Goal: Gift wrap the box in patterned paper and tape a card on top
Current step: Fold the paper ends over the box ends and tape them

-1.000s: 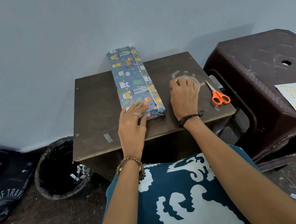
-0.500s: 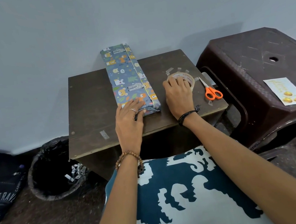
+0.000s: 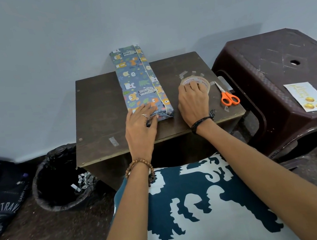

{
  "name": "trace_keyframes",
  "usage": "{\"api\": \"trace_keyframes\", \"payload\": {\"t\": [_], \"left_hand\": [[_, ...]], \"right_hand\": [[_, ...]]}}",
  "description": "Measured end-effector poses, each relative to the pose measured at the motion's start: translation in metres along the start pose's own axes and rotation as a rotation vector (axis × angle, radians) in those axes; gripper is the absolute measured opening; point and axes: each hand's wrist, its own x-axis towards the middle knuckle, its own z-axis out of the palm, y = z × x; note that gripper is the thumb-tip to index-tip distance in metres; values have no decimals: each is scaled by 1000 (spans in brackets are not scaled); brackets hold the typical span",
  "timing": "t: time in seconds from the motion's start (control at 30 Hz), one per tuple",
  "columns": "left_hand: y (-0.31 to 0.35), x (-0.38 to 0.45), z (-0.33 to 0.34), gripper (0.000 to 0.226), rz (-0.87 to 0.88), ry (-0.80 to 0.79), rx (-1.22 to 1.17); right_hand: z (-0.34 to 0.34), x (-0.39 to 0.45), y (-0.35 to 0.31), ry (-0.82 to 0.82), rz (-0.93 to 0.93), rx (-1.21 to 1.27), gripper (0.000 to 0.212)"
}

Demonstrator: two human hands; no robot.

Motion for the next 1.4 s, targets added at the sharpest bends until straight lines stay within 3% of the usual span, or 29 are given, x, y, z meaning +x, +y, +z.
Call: {"api": "trace_keyframes", "payload": {"t": [0.37,0.47,0.53,0.6,0.7,0.8,0.93,1.07,1.4], "left_hand": [[-1,0,1,27,2,2,5],[-1,0,1,27,1,-9,10],[-1,0,0,27,2,-13,6],[-1,1,-1,27,-8,-16,-8],[0,1,-3,27,-3,-8,-20],[-1,2,-2,26,-2,-11,-18],[-2,2,-2,27,8,-19,4],[-1,2,-3,28,10,-19,13],[-3,1,-1,29,9,-16,-6]], "right_hand": [[-15,-4,-10,-107,-23,-37,17],[-17,-5,-11,-59,15,48,16],[-18,-8,-4,3,114,293,10],[-26,-8,7,-99,257,763,11],[-42,-13,19,-126,471,1383,3],[-51,-26,19,-247,535,1696,12],[-53,-36,12,-383,512,1704,10],[-48,-39,4,-446,432,1561,8],[-39,-40,-3,-306,431,1439,8]]}}
